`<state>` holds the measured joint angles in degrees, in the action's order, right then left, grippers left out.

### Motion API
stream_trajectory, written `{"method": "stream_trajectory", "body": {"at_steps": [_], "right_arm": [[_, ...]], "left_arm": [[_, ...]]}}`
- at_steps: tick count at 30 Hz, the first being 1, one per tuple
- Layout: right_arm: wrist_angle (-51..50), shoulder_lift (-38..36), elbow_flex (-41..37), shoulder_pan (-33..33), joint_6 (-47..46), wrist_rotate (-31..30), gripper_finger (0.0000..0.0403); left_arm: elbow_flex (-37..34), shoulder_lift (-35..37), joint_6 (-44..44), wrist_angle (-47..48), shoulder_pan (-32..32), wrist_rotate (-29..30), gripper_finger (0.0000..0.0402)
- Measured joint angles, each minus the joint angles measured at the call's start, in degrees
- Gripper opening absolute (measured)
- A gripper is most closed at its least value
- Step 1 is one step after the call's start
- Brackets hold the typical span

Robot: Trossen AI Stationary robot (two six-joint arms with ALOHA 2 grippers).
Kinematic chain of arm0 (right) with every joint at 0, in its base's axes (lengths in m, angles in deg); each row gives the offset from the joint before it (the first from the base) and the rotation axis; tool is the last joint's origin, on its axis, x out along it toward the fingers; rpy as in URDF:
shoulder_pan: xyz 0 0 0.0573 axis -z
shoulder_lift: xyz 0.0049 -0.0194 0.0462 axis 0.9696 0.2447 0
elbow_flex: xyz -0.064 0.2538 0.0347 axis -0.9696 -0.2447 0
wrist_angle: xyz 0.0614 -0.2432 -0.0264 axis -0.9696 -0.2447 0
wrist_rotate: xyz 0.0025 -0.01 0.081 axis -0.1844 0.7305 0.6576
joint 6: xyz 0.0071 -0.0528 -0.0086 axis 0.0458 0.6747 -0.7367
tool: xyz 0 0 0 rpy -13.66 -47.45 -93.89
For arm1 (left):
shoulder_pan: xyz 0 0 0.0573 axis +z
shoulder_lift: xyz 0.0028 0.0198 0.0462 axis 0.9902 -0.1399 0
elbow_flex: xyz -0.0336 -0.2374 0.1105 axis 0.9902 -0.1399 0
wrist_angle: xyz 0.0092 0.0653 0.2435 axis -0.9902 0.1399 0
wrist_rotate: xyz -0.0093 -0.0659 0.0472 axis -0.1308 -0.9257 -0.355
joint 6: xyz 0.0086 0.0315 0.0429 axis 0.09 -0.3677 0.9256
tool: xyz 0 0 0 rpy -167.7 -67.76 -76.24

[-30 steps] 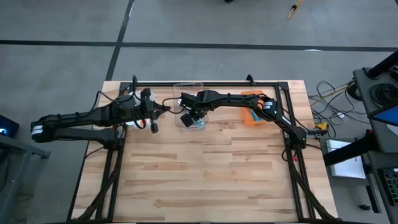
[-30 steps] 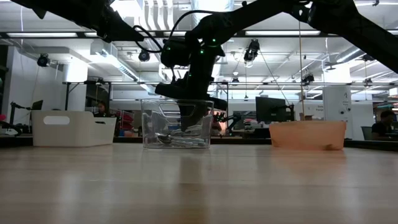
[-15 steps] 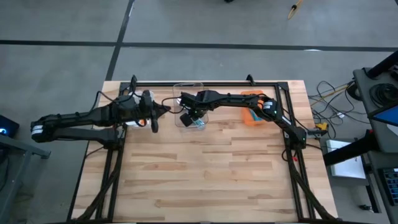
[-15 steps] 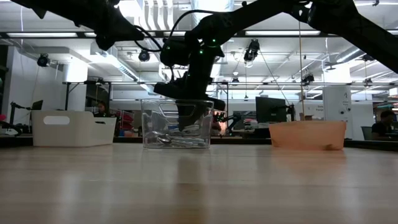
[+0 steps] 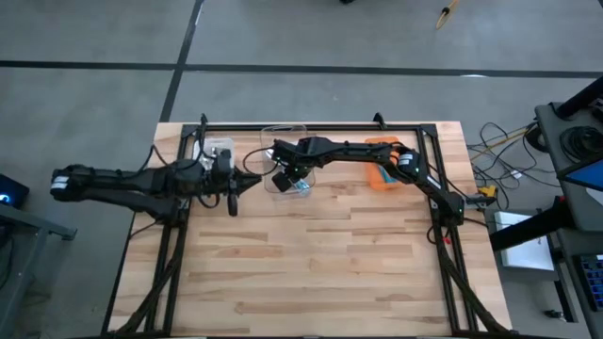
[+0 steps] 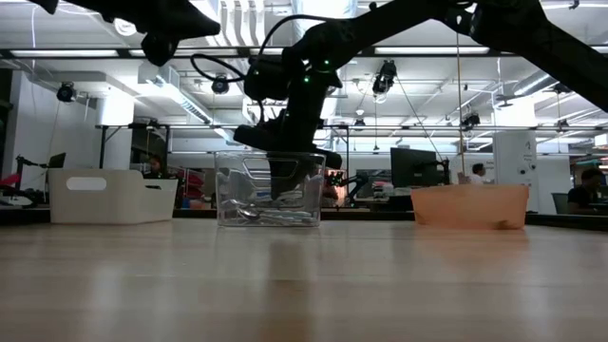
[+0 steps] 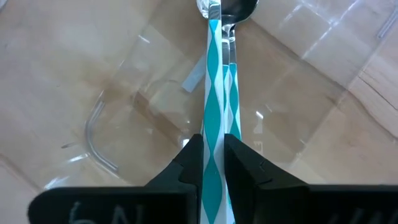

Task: Sort silverware by color (type)
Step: Put the blue patterned spoon into the transparent bin, then return to Home Position

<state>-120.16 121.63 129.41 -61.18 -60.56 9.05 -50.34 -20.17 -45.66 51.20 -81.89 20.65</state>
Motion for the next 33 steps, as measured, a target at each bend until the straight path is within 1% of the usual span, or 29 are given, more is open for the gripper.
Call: {"method": "stream_trajectory", "body": {"at_steps": [11, 16, 20, 25, 30, 33], "right_arm": [[0.0, 0.0, 0.0, 0.0, 0.0, 0.0, 0.0047], [0.0, 0.0, 0.0, 0.0, 0.0, 0.0, 0.0066], [0.0, 0.0, 0.0, 0.0, 0.0, 0.0, 0.0090], [0.0, 0.0, 0.0, 0.0, 0.0, 0.0, 0.0115], [-0.2, -0.5, 0.5, -0.1, 0.8, 0.0, 0.0130], [-0.2, -1.7, 1.1, -0.4, 3.0, 0.0, 0.0134]], "left_arm": [[0.0, 0.0, 0.4, 0.1, -14.9, 11.8, 0.0001], [0.0, 0.0, 2.1, 0.2, -19.2, 16.1, 0.0001], [0.0, 0.0, 4.0, 0.3, -20.4, 18.0, 0.0001], [0.0, 0.0, 6.6, 0.3, -20.5, 18.4, 0.0001], [0.0, 0.0, 8.0, 0.3, -20.4, 18.8, 0.0001], [0.0, 0.0, 8.0, 0.7, -20.4, 21.3, 0.0001]]}}
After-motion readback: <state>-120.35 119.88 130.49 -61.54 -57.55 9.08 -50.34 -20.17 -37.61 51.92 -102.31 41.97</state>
